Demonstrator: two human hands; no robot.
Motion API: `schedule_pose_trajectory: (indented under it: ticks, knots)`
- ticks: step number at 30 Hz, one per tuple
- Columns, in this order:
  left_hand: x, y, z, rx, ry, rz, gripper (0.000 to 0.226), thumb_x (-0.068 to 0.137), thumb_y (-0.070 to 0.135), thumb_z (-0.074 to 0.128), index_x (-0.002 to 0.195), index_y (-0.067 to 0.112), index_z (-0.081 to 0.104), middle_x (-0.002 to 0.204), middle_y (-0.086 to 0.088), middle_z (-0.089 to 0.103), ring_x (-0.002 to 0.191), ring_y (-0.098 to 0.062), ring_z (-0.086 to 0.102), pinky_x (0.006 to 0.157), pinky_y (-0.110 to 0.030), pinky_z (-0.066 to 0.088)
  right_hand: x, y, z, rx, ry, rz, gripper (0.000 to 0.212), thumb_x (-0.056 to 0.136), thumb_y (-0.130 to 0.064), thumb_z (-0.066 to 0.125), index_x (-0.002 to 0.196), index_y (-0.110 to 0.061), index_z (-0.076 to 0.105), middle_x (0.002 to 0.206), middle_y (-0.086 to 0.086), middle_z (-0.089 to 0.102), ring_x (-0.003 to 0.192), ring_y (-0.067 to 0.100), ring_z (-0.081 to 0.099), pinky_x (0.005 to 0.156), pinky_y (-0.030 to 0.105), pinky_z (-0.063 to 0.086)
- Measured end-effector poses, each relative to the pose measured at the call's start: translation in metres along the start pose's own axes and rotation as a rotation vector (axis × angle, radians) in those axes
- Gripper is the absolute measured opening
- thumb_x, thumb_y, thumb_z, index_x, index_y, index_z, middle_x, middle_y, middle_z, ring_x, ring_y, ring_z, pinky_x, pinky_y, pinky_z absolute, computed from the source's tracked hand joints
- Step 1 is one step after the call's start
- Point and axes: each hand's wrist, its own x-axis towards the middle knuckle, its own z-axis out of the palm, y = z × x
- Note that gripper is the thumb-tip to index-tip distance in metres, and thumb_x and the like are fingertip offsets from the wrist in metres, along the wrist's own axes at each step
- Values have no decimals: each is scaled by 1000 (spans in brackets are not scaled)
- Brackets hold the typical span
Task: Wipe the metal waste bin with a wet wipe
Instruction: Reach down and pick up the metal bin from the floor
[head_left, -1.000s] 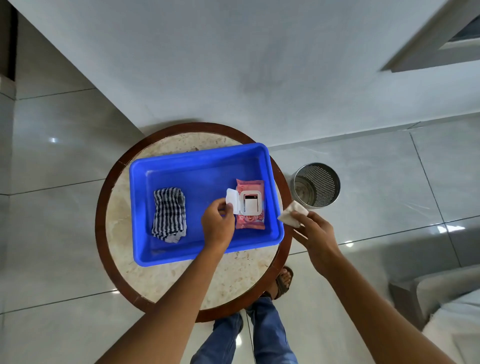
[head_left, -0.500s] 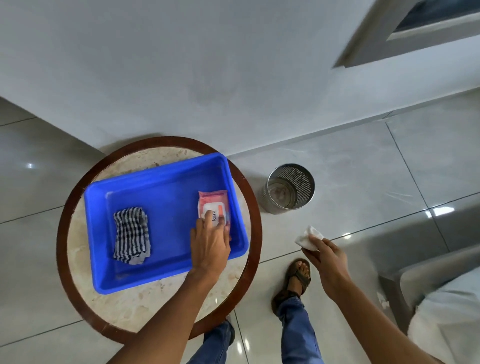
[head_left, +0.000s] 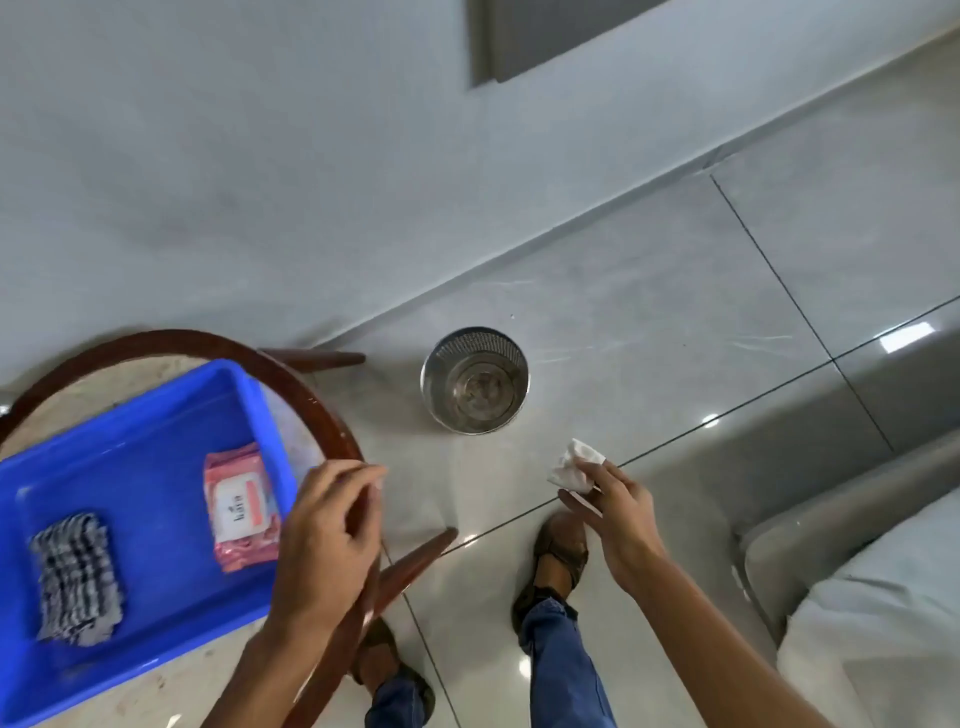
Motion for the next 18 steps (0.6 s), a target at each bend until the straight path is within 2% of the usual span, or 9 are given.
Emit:
schedule_pose_trajectory:
  ticks: [2, 4, 7, 10, 15, 18]
  knots:
    - [18, 19, 39, -37, -75, 19, 18, 96, 5, 74, 113, 7, 81, 107, -3, 74, 96, -18, 72, 84, -31, 63, 17, -13, -17, 27, -11, -2, 18, 109, -12, 67, 121, -5, 79, 131, 27, 80, 129, 41, 76, 81, 29, 71]
    - [44, 31, 82, -45, -131, -7, 15, 96, 5, 77, 109, 5, 84, 102, -6, 77, 93, -25, 75, 83, -41, 64, 34, -25, -34, 57, -3, -9, 21, 109, -14, 69, 125, -4, 79, 130, 25, 81, 130, 42, 76, 81, 29, 71]
    - [75, 35, 141, -66, -246, -60, 14, 97, 11, 78, 107, 6, 85, 99, -6, 80, 91, -27, 76, 84, -41, 63, 54, -31, -55, 52, 16, -10, 22, 110, -18, 68, 124, -7, 81, 128, 23, 83, 131, 41, 75, 86, 28, 71]
    - [96, 27, 197, -41, -349, -69, 17, 98, 18, 78, 108, 7, 86, 101, -6, 81, 91, -28, 78, 84, -42, 62, 70, -25, -71, 54, 19, -5, 22, 110, -21, 68, 121, -10, 83, 119, 14, 87, 123, 35, 79, 85, 25, 70]
    - [120, 11, 268, 6, -375, -110, 30, 97, 26, 80, 118, 4, 83, 108, -11, 79, 95, -31, 76, 85, -41, 62, 93, 2, -88, 55, 43, 32, 21, 110, -22, 68, 122, -13, 84, 114, 9, 89, 111, 22, 85, 83, 21, 69]
    - [115, 5, 294, 64, -412, -101, 24, 99, 26, 76, 99, 2, 82, 97, -13, 74, 87, -35, 73, 74, -42, 56, 102, 17, -90, 82, 53, 54, 19, 110, -21, 68, 116, -14, 85, 108, 9, 90, 102, 18, 88, 82, 21, 69]
